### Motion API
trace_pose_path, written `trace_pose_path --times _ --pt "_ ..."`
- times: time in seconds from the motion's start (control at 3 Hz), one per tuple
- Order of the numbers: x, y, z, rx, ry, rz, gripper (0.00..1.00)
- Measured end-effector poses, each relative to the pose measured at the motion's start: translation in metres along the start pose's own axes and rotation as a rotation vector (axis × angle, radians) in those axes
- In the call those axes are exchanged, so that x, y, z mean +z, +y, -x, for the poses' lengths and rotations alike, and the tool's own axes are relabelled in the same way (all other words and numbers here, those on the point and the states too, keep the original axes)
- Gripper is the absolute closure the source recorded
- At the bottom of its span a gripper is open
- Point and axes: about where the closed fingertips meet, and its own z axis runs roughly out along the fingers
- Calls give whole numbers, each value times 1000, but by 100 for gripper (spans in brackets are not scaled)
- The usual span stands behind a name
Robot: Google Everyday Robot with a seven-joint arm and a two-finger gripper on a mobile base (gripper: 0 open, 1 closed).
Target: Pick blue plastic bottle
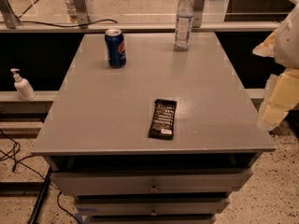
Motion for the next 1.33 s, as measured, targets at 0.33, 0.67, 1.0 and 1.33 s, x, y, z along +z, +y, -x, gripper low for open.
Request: trace_pose_path --times 0.33,0.67,1.0,1.33 --pt "0 0 0 0 0 0 0" --pt "-1 -5 0 4 -17 -18 0" --pt "5 -40 -8 36 -96 -67 0" --pt "16 -99 -21 92 -228 -134 0"
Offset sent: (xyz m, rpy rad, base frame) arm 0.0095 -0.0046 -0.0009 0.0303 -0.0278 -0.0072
